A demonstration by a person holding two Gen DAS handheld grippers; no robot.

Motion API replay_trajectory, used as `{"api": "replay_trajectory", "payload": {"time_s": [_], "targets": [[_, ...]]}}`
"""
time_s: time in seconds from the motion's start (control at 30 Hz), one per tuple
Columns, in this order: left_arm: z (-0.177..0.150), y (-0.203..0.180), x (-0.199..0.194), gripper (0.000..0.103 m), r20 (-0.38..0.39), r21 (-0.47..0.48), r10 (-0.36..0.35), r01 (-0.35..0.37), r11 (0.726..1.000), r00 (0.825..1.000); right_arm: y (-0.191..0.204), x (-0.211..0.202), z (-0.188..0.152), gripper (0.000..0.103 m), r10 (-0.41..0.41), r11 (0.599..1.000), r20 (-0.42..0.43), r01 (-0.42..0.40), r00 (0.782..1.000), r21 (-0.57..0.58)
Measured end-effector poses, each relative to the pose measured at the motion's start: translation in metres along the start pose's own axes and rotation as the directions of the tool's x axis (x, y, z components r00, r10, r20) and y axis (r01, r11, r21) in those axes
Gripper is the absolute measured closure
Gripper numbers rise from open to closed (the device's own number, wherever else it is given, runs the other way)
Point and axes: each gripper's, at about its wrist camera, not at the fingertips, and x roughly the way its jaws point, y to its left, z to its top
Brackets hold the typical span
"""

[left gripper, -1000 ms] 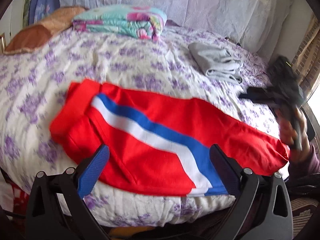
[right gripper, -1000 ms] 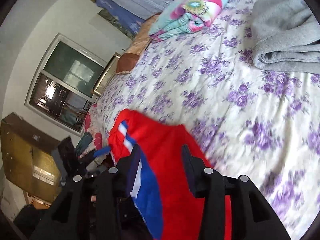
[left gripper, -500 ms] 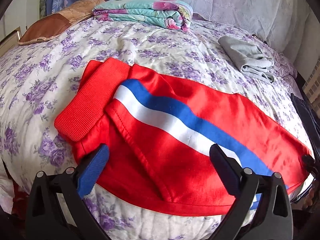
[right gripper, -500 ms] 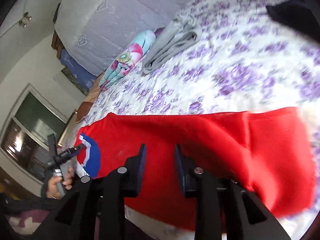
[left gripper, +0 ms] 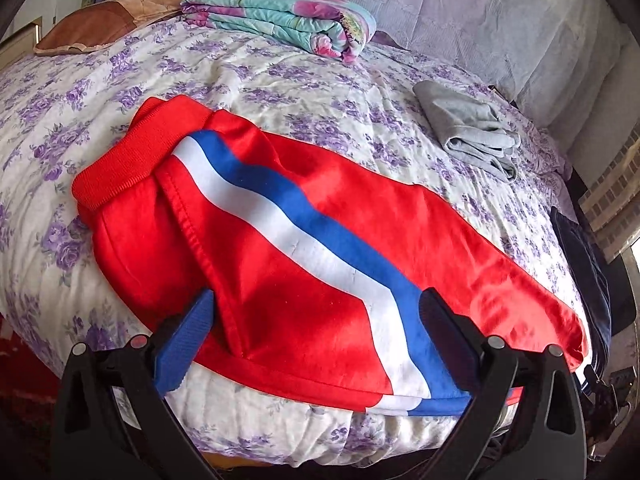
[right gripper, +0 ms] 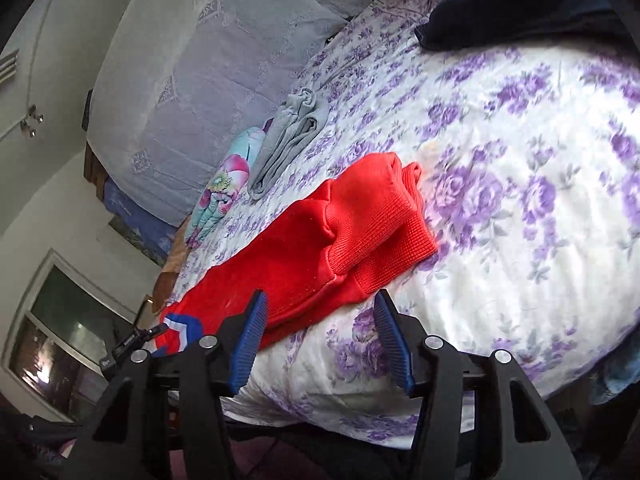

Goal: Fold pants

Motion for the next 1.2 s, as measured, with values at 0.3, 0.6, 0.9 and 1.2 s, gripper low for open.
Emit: {"api": "replay_trajectory", "payload": {"time_s": [0.3,0.6,0.9,1.2], "targets": [[-0.002,0.002,-0.003,0.005,-0.004,-0.004,-0.01,0.01,1.0,1.0,0.011,0.021,0.003,0.043,0.076,0.997,0.077,-0.077,0.994,0.012],[-0.003,0.004,-0.004,0.005,-0.002,-0.003,-0.036,0.036,0.999,0.999,0.018,0.024,-0.012,0.02,0.218,0.974,0.038,-0.22,0.975,0.05],[-0.004,0.005,-0.004,0.005,-0.007,0.004,-0.04,0.04,0.999,0.999,0.006,0.029,0.003,0.021,0.179,0.945,0.018,-0.177,0.984,0.276],[-0.005,0.005,-0.006,0.005,-0.004,0.003,-0.043,0.043,0.999,0.999,0.019,0.038,0.011,0.025,0.048,0.959,-0.036,-0.036,0.998,0.28]]}}
